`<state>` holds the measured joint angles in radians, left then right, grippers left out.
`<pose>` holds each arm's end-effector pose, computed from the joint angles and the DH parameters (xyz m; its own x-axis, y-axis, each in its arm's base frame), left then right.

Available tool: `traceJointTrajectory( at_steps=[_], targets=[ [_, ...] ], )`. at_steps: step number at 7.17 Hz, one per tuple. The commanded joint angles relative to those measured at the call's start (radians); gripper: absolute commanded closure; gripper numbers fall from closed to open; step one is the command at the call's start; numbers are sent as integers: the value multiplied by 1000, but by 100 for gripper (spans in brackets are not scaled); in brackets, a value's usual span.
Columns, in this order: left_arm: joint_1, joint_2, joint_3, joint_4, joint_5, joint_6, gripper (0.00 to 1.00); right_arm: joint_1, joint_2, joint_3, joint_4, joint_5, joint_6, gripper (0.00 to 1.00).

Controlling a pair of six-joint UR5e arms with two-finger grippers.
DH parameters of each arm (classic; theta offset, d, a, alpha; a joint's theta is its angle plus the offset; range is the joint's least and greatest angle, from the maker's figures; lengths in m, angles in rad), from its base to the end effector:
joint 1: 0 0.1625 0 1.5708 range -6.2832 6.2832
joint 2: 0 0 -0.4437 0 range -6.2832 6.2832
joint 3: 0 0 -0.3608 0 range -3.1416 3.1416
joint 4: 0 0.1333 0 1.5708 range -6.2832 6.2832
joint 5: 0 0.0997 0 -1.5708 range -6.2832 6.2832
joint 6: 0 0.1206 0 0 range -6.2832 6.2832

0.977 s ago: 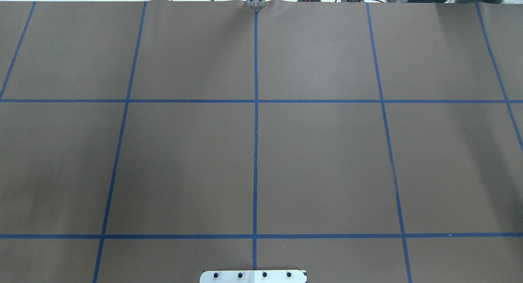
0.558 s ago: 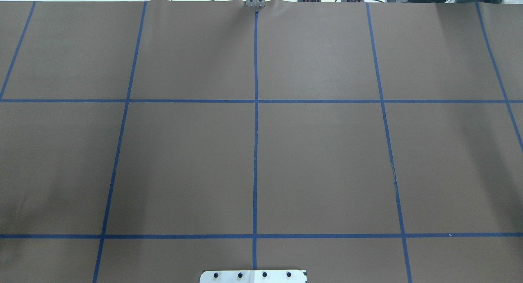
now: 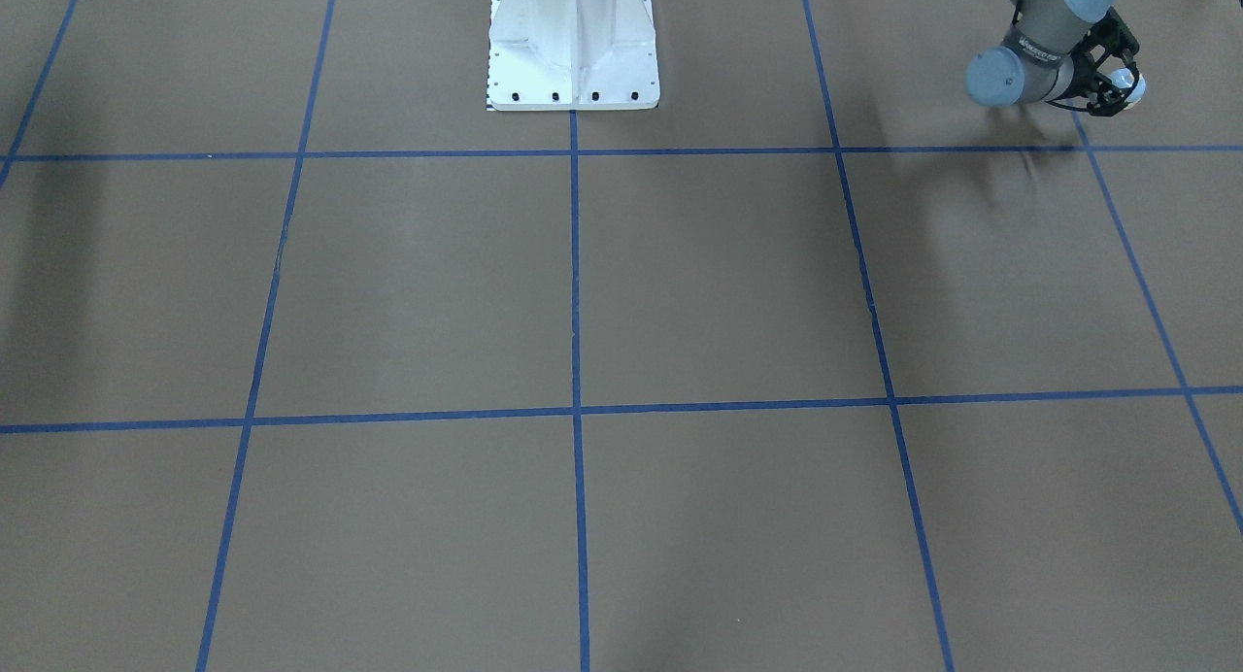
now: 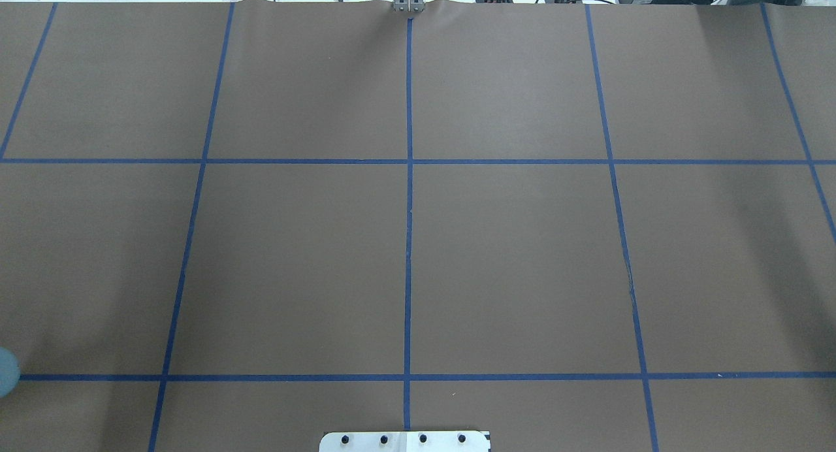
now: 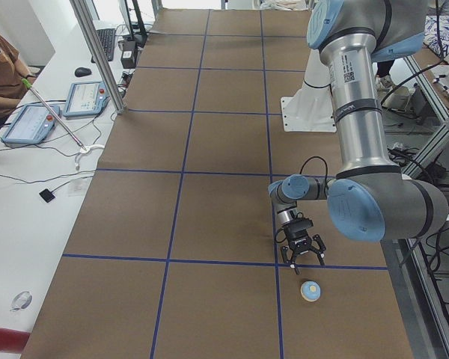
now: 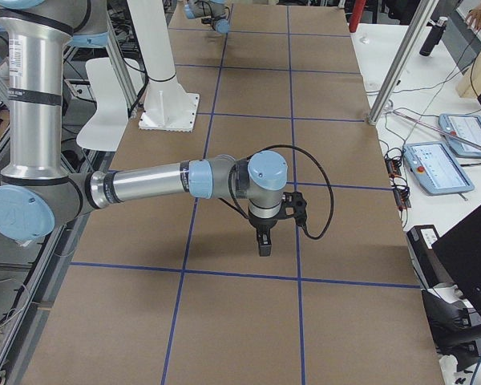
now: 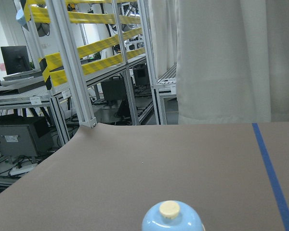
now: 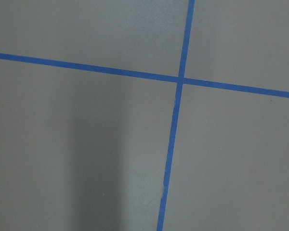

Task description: Place and press bell with both arms

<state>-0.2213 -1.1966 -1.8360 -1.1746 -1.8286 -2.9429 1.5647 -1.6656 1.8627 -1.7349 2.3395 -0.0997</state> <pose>0.1992 -0.1499 0.7650 -0.1576 -0.9362 0.3142 0.9026 -0.0074 0.4304 0.0469 -0.4146 0.6169 0.7145 -0.1267 0.6881 0.0776 0.9918 0.1020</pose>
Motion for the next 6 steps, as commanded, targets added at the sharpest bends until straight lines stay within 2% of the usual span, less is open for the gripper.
traceJointTrajectory(
  at_steps=[1,4,5,6],
  targets=[
    [3,0,14,-7,3,-5,0,0,-9,10,0,0,0,0],
    [3,2,21,-35,12,4,0,0,-19,12,0,0,0,0],
    [3,8,27,-49,46,4,0,0,-19,12,0,0,0,0],
    [3,9,68,-90,60,5,0,0,-19,13,0,0,0,0]
  ],
)
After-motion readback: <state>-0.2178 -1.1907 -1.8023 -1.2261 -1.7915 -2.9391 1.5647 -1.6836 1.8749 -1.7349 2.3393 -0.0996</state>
